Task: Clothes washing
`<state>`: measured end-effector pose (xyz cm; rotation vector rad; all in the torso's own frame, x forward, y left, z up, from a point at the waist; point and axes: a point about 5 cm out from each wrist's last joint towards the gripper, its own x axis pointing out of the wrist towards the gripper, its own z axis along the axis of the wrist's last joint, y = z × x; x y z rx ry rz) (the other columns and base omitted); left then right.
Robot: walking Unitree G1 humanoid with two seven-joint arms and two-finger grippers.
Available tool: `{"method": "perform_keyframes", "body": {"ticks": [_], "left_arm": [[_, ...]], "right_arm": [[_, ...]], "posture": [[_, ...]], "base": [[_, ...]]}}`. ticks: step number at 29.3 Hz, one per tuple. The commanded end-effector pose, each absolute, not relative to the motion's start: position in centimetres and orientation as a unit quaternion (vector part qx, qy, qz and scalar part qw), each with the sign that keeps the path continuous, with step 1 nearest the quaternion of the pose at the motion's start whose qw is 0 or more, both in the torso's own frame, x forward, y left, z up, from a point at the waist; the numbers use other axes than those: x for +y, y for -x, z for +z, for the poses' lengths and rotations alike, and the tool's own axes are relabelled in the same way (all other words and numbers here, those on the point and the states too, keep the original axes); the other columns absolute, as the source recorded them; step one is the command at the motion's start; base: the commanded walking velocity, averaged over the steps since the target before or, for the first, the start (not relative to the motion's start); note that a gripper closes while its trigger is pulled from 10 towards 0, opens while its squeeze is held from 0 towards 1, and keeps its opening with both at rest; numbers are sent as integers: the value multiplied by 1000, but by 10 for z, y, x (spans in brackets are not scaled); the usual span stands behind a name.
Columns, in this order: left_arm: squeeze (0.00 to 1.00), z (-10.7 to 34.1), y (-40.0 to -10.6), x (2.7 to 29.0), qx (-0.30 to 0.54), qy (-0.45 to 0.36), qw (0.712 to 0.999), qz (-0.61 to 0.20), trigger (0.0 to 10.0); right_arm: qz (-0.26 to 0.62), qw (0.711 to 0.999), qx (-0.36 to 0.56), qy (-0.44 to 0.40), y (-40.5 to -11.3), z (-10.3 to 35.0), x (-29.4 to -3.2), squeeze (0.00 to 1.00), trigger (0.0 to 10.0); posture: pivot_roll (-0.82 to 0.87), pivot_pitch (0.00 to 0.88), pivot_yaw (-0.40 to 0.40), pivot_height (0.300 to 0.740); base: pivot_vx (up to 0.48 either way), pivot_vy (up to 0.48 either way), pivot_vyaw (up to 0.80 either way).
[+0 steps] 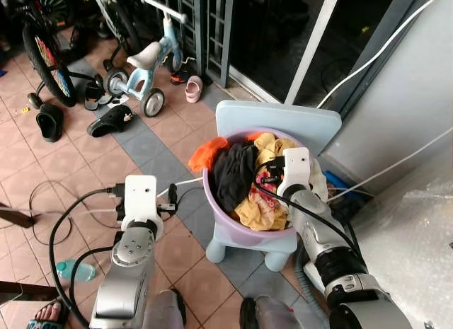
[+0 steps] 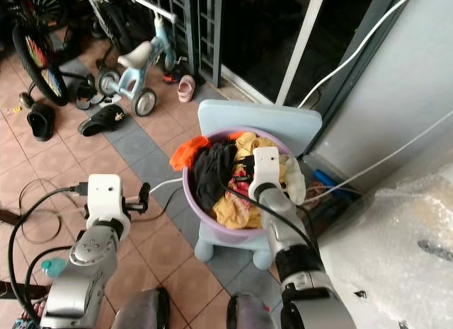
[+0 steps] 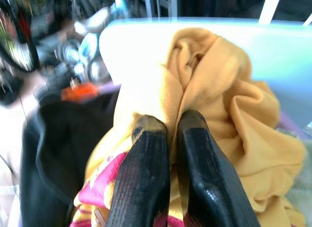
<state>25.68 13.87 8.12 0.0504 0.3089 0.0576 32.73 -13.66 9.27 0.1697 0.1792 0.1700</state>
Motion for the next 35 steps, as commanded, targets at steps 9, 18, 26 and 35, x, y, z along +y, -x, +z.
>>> {"method": "perform_keyframes", "body": {"ticks": [9, 18, 26, 35], "left_arm": [[0, 80, -280, 133, 134, -29, 990, 16, 10000], [0, 84, -290, 122, 103, -35, 994, 1, 10000], [0, 82, -285, 117, 101, -35, 994, -28, 10000], [0, 85, -291, 127, 93, -51, 994, -13, 10000]], "right_arm": [[158, 954, -64, -248, -318, 187, -129, 0, 0], [105, 978, -37, -177, -303, 169, -164, 0, 0], [100, 987, 3, -129, -286, 148, -149, 0, 10000], [85, 991, 10, -106, -286, 142, -146, 0, 10000]], "posture": [[-65, 0, 10, 740], [-69, 0, 18, 740], [-72, 0, 35, 740], [-64, 0, 32, 740]], "base": [[0, 0, 0], [0, 0, 0], [0, 0, -100], [0, -27, -755]]}}
